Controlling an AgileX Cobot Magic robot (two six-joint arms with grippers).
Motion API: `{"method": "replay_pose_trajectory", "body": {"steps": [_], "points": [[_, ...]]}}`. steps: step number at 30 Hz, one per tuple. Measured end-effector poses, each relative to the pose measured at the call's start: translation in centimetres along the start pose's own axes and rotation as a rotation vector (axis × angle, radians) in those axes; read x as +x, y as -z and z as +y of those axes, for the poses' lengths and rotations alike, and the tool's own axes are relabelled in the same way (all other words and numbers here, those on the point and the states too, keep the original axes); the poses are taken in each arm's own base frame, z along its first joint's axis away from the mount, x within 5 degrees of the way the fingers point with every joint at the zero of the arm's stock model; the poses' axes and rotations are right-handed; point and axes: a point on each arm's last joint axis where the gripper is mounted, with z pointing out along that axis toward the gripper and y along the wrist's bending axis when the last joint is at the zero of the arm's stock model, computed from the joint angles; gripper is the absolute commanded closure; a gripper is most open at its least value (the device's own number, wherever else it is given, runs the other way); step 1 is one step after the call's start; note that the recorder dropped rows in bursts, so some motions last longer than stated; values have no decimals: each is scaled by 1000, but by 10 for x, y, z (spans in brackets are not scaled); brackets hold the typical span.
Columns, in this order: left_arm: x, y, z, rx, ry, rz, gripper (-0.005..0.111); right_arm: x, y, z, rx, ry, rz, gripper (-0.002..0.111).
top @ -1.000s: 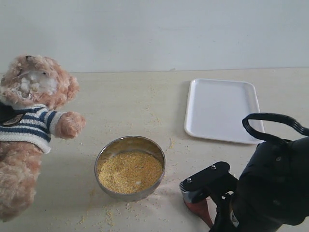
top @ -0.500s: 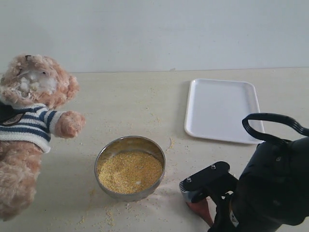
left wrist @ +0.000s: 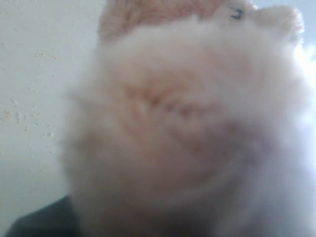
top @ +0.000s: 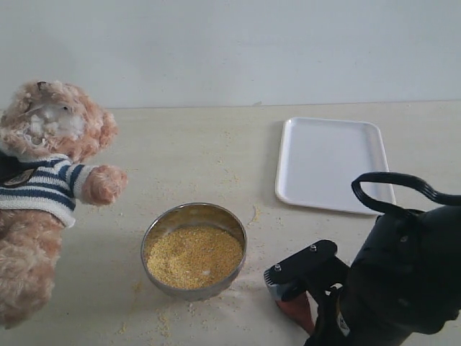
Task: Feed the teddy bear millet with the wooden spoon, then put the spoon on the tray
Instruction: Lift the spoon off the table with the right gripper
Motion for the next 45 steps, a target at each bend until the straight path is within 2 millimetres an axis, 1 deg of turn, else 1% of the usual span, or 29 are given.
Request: {"method": "replay_pose_trajectory", "body": {"steps": [1,2,4,12,16,19,22,28,31,34,36,37,38,39,40,41,42,43,44,45], "points": [[0,0,0,2,0,0,102,-1,-1,0,1,-1,2,76],[0,0,0,2,0,0,102,-2,-3,1,4,-5,9,85],[0,0,0,2,2,-4,102,-5,-4,2,-6,-7,-16,108],[-2,0,0,5,-3,-20,102,-12,-4,4,-24,8,-89,108],[-2,0,0,5,-14,-20,102,-13,-1,2,-7,54,-112,108],[-2,0,0,5,-15,-20,102,-10,3,-3,43,112,-100,108],[-2,0,0,5,-16,-20,102,-8,15,-11,116,181,-105,108],[-2,0,0,5,-18,-20,102,-7,44,-26,260,233,-155,108],[-2,0,0,5,-18,-20,102,-7,52,-30,295,258,-171,108],[-2,0,0,5,-18,-20,102,-7,60,-37,376,333,-177,108],[-2,0,0,5,-20,-20,102,-8,65,-44,461,375,-160,108],[-2,0,0,5,-20,-20,102,-11,74,-50,556,409,-136,108],[-2,0,0,5,-20,-20,102,-21,87,-53,636,455,-141,108],[-2,0,0,5,-16,-19,102,-27,95,-53,668,478,-151,108],[-1,0,0,5,-10,-16,102,-43,114,-51,705,513,-194,108],[-1,0,0,5,-8,-15,102,-52,126,-48,715,533,-227,108],[-1,0,0,3,-6,-15,102,-71,149,-42,725,613,-283,108],[-1,0,0,1,-4,-15,102,-78,156,-38,723,664,-292,108],[-1,0,0,-2,-4,-15,102,-92,164,-25,725,835,-280,108],[-1,0,0,-2,-2,-15,102,-96,164,-19,732,902,-269,108]]}}
